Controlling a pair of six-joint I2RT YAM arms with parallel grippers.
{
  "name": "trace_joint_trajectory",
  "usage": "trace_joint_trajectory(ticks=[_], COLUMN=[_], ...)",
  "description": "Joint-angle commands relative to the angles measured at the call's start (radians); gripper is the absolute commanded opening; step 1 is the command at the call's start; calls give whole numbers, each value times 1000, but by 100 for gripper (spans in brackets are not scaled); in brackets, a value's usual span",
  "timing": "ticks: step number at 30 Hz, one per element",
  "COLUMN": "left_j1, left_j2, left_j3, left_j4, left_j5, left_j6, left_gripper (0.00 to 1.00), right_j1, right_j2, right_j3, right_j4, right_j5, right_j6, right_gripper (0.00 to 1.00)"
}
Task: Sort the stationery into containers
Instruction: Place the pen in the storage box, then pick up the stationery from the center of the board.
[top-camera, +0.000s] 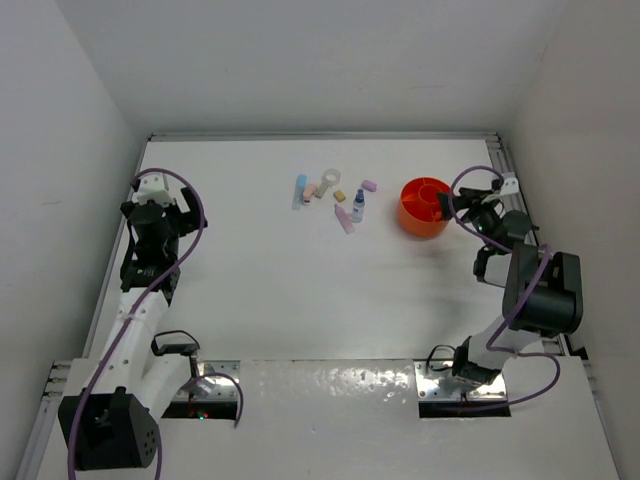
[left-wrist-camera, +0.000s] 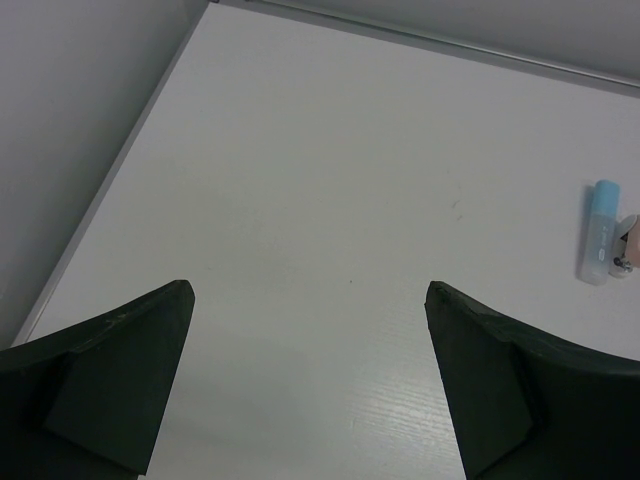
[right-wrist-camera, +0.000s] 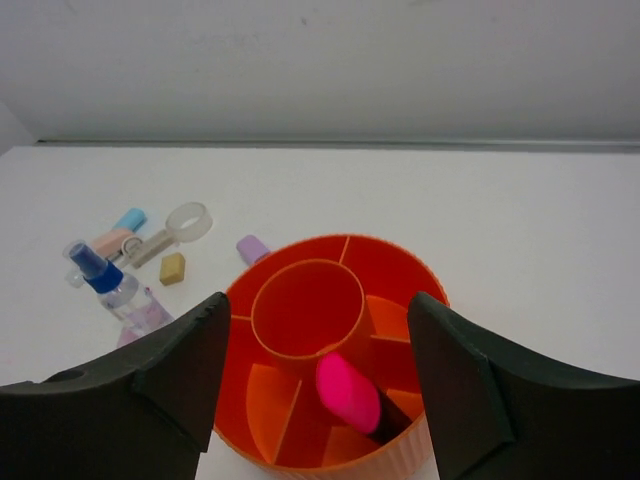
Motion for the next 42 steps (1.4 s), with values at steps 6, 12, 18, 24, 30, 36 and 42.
trace_joint_trajectory(ticks=[6, 12, 18, 24, 30, 36, 42], left_j1=[14, 14, 14, 22, 26, -57, -185], left_j2=[-14, -7, 15, 84, 203, 243, 271], left_j3=[33, 24, 30, 27, 59, -3, -74], left_j4=[50, 62, 65, 149, 269, 365, 323], left_j5=[37, 106, 215, 316, 373, 332, 330], left_j6=[21, 18, 19, 27, -33, 45, 120], left_gripper=[99, 98, 87, 82, 79, 79, 79], right_j1=[2, 173, 414, 664, 732, 761, 760], right_j2=[-185, -462, -517, -436, -208, -17, 79], right_j3=[6, 129, 335, 336, 505, 600, 603], right_j4=[29, -545, -1201, -1227, -1238, -1201, -1115], right_j5=[-7, 155, 364, 573, 610, 674, 748], right_j6=[-29, -222, -250, -264, -192, -149, -114], right_gripper=[70, 67, 12, 85, 88, 69, 70])
